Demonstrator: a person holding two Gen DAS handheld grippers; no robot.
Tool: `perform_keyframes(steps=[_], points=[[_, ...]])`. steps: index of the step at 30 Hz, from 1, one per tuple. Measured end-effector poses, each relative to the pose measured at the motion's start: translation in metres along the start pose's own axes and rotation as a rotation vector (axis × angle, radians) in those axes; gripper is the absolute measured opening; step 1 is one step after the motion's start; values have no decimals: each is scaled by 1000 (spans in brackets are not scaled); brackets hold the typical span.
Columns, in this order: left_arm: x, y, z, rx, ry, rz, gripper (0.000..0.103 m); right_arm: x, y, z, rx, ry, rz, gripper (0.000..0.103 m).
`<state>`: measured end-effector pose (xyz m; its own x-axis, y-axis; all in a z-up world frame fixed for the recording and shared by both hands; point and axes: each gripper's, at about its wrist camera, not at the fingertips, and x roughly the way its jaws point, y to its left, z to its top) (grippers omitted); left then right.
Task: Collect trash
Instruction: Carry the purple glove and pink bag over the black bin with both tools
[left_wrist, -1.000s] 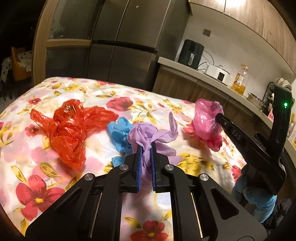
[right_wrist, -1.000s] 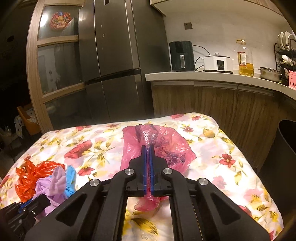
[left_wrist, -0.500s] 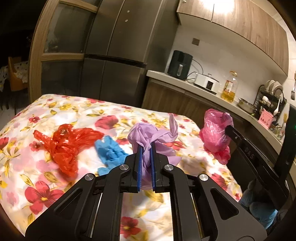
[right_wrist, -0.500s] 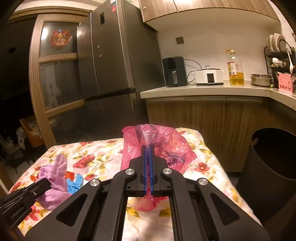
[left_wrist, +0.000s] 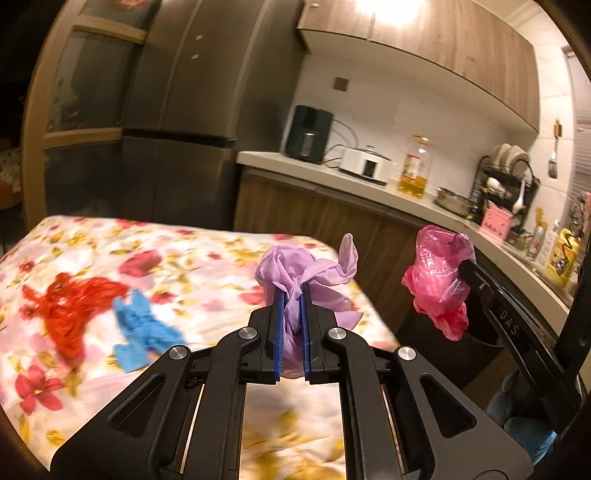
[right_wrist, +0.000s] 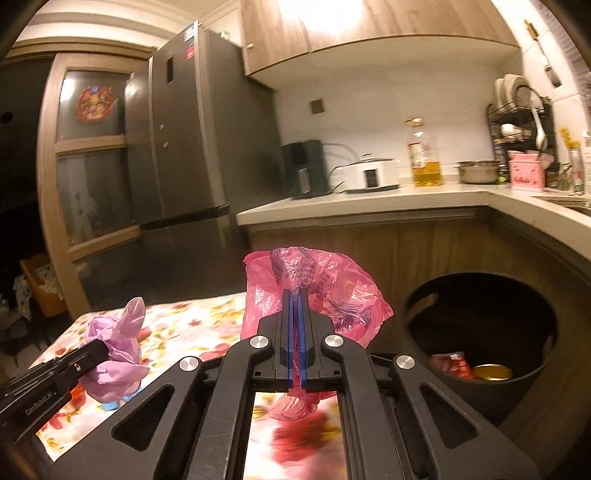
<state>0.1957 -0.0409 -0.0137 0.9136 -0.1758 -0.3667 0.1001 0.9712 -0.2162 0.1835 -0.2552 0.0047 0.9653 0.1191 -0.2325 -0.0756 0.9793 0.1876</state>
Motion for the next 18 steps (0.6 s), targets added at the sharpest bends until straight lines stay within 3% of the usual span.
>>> perform_keyframes(steps=[10, 18], points=[[30, -89, 13, 90, -3, -149, 7, -18, -76, 19, 54, -69, -155, 3], [58, -149, 9, 157, 25, -226, 7, -24, -120, 24, 89, -88, -246, 3]])
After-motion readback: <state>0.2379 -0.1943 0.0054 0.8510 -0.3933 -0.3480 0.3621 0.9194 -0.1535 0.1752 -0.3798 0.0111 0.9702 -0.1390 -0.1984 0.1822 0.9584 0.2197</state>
